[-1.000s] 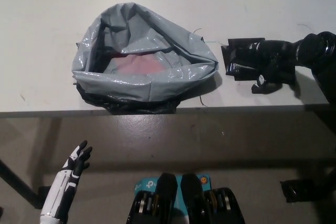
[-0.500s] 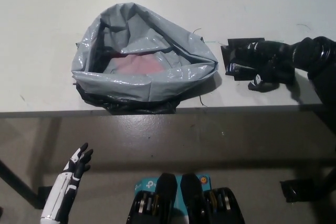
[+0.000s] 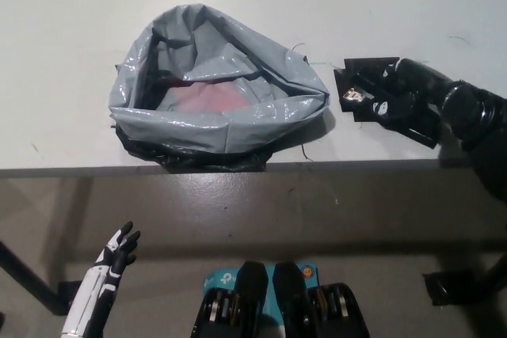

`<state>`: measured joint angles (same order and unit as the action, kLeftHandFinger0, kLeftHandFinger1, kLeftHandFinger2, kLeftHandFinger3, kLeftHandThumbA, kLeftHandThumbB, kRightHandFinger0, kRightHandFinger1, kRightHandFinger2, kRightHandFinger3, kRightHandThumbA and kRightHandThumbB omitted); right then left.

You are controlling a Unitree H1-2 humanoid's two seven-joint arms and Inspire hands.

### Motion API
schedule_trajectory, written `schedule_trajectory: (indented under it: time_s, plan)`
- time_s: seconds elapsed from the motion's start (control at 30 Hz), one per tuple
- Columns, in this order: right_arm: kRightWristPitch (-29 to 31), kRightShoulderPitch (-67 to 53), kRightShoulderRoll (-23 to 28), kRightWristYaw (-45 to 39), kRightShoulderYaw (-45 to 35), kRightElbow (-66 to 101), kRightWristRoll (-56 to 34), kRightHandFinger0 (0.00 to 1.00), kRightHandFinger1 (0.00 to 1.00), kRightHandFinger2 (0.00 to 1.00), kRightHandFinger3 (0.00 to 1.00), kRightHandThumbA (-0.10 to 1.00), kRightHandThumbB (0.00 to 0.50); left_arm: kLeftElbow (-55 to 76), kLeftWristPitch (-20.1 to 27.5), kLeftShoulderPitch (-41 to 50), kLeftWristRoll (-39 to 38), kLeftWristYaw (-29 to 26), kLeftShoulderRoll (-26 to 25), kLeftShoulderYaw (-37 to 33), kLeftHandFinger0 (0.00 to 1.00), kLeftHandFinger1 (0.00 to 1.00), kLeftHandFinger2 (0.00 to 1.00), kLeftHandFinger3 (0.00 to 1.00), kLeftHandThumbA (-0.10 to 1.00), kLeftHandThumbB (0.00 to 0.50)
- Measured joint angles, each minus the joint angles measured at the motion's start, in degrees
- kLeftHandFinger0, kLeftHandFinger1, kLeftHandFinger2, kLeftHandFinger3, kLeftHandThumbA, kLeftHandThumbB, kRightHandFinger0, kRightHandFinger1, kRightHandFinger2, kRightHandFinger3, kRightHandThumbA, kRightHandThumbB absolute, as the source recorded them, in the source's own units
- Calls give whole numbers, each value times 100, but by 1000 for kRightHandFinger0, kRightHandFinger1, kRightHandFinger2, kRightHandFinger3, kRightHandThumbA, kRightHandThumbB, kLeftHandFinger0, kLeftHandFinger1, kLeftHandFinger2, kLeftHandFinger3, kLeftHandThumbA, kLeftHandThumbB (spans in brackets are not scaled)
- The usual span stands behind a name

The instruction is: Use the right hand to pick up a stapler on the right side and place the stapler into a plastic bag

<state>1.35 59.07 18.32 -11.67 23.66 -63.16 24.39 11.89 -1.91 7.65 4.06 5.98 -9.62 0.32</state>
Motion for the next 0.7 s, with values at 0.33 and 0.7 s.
schedule_trajectory:
  time_s: [0.33, 0.7]
  plan:
    - [-90, -73, -238, 81, -1245, -394, -554, 0, 226, 567, 166, 353, 233, -1, -1, 4, 0, 1, -39, 2, 1000, 1000, 1000, 1000, 1000, 4]
    - [-359, -32, -305, -240, -3463, -1105, -1765, 0, 89, 468, 463, 854, 180, -11, -6, 31, 2, 0, -38, 2, 1000, 1000, 1000, 1000, 1000, 0]
